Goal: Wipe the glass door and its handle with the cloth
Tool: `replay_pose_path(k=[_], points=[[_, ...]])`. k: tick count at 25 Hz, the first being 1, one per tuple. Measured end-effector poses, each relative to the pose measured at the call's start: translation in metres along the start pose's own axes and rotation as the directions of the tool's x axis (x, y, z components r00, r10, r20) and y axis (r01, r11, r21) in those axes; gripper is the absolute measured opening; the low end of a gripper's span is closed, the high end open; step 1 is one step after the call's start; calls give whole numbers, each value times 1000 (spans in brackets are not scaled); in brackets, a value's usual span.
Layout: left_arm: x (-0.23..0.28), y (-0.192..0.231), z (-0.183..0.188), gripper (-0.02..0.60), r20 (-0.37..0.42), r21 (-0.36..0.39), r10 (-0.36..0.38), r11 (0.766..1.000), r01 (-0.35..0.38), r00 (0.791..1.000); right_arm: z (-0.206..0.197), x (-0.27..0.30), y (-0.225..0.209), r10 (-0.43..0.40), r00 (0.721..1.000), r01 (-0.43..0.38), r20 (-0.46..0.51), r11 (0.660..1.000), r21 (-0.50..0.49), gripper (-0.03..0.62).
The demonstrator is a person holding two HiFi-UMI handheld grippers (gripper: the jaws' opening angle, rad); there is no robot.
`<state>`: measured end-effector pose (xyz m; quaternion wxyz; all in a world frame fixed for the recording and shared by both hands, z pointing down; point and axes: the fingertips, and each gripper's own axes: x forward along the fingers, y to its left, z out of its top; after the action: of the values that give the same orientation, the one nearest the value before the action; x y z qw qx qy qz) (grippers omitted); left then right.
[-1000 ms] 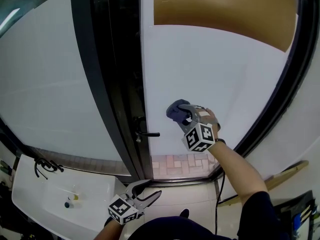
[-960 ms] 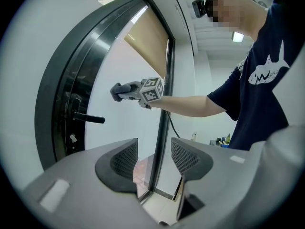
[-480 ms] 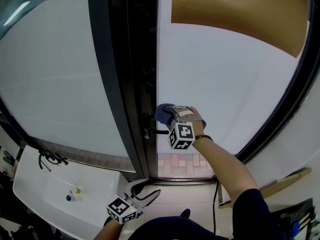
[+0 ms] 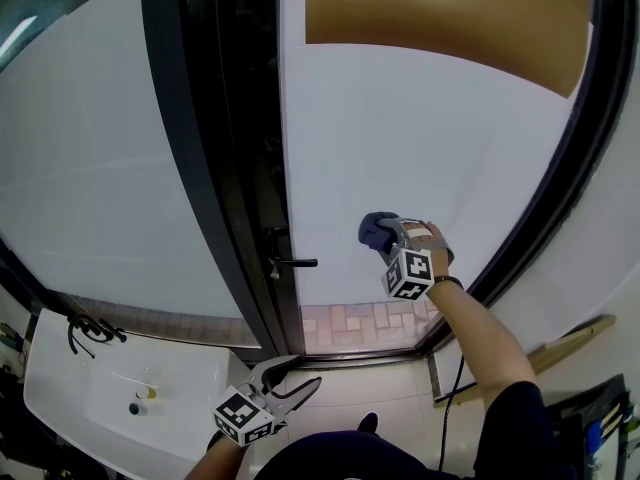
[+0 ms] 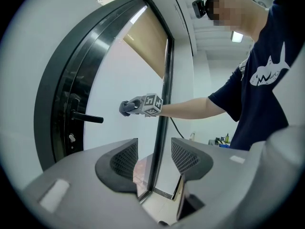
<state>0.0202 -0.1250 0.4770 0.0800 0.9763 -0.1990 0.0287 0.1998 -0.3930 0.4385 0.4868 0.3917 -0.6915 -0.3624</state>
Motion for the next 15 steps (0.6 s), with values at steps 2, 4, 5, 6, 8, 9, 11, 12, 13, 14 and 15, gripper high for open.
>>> replay_pose_path(k=[2,4,5,6,8,9,11,12,13,14,15], points=[[3,-2,1,213,-3,3,-10,1000,10,1000,-30,-10,-5,-13,999,16,-41,998,64,132],[4,-4,2,212,-9,3,-15,1000,15,1000,-54,-20,-9,-23,997,33,-80,992,123,132],[4,-5,1,213,-10,2,-17,1000,17,1000,-63,-23,-11,-28,995,41,-97,989,145,132],[4,-5,0,213,-9,1,-19,1000,19,1000,-69,-26,-13,-32,994,49,-107,985,165,132],[2,-5,-3,212,-7,-1,-20,1000,20,1000,-67,-31,-16,-40,995,59,-95,978,201,132],[1,-6,-4,213,-8,-2,-18,1000,18,1000,-59,-33,-17,-45,996,60,-72,974,218,132],[-2,-6,-5,213,-9,-2,-11,1000,11,1000,-30,-37,-20,-52,999,50,1,967,249,132],[-4,-6,-5,213,-8,-2,-6,1000,6,1000,-11,-39,-22,-53,998,39,45,965,261,132],[-6,-5,-5,213,-7,-3,-1,1000,1,1000,11,-39,-23,-51,995,25,91,963,267,132],[-9,-4,-5,213,-6,-4,5,1000,-5,1000,34,-39,-24,-48,990,10,136,964,265,132],[-11,-4,-5,213,-3,-6,12,1000,-12,1000,58,-38,-25,-43,983,-4,178,966,257,132]])
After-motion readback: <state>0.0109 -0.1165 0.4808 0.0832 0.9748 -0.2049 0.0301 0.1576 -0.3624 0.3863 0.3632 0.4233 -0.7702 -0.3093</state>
